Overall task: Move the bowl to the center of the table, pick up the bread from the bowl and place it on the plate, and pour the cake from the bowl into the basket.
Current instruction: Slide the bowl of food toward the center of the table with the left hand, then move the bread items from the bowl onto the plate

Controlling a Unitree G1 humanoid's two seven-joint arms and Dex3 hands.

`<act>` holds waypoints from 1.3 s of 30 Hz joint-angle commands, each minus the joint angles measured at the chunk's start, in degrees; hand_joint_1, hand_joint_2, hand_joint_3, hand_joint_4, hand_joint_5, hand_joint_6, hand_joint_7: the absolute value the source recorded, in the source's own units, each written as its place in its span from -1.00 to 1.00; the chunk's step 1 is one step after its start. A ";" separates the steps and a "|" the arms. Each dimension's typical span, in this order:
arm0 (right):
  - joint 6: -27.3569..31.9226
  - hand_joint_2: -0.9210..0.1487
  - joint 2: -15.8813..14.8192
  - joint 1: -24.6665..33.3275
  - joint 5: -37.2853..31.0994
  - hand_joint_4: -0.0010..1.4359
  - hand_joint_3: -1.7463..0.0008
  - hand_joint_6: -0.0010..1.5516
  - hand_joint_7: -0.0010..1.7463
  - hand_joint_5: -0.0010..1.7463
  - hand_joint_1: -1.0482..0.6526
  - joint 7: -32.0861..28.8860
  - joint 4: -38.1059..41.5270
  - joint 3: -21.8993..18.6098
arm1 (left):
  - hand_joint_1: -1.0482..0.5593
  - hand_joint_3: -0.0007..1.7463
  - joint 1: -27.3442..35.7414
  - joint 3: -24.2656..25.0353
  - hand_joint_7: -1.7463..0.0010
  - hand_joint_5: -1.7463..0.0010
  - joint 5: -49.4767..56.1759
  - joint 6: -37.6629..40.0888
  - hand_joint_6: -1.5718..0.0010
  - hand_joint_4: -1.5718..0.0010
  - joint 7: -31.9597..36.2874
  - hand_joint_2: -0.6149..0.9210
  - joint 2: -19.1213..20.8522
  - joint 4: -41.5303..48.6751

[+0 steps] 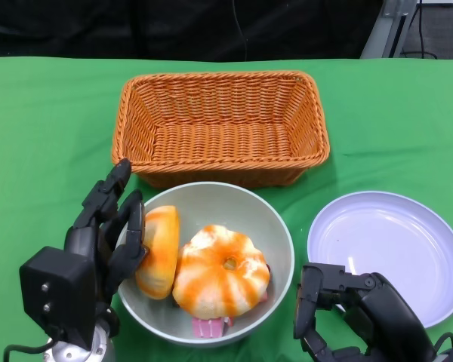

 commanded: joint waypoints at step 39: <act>-1.40 0.00 -0.07 -0.36 0.64 0.20 -0.51 -0.03 0.70 1.00 0.11 -0.39 1.65 -0.57 | -0.08 -0.82 -8.03 5.10 0.93 0.84 -1.61 -18.04 -0.22 -0.31 -7.79 1.00 12.50 10.13</act>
